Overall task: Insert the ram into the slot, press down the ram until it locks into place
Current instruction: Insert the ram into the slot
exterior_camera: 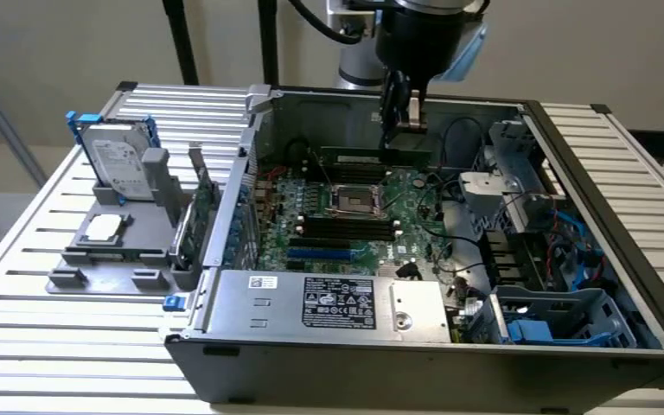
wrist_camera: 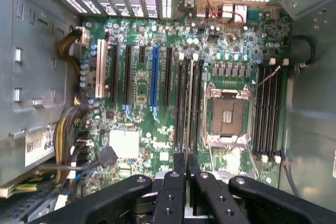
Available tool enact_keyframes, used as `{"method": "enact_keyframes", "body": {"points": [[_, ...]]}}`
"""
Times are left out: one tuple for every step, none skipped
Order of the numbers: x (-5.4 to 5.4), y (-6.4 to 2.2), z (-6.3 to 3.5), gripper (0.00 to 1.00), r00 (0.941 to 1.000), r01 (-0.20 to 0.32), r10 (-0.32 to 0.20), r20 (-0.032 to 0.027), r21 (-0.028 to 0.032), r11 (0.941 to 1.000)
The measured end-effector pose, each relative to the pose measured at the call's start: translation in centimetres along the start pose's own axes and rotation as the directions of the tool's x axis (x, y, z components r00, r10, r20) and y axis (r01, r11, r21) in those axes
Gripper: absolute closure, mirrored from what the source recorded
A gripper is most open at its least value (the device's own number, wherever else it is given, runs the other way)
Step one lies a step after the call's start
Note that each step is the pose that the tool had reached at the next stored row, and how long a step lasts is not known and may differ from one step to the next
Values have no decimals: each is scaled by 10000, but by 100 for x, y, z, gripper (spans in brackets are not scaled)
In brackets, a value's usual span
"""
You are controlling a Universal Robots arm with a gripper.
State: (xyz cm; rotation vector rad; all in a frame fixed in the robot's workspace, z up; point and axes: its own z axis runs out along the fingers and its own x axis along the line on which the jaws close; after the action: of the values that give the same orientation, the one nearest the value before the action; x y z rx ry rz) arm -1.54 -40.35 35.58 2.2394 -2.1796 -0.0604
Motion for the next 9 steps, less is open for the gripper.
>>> {"method": "enact_keyframes", "body": {"points": [[2, 47, 21, 87, 10000, 2, -2, 0, 0, 10000], [3, 93, 41, 87, 10000, 1, -1, 1, 0, 10000], [4, 136, 61, 87, 10000, 0, 0, 2, 0, 10000], [4, 176, 81, 87, 10000, 0, 0, 2, 0, 10000], [4, 205, 100, 87, 10000, 0, 0, 1, 0, 10000], [4, 225, 118, 87, 10000, 0, 0, 1, 0, 10000], [4, 233, 136, 87, 10000, 0, 0, 0, -1, 10000], [4, 234, 155, 87, 10000, 1, -1, 1, 0, 10000], [5, 233, 174, 87, 10000, 7, -7, 1, 0, 10000]]}}
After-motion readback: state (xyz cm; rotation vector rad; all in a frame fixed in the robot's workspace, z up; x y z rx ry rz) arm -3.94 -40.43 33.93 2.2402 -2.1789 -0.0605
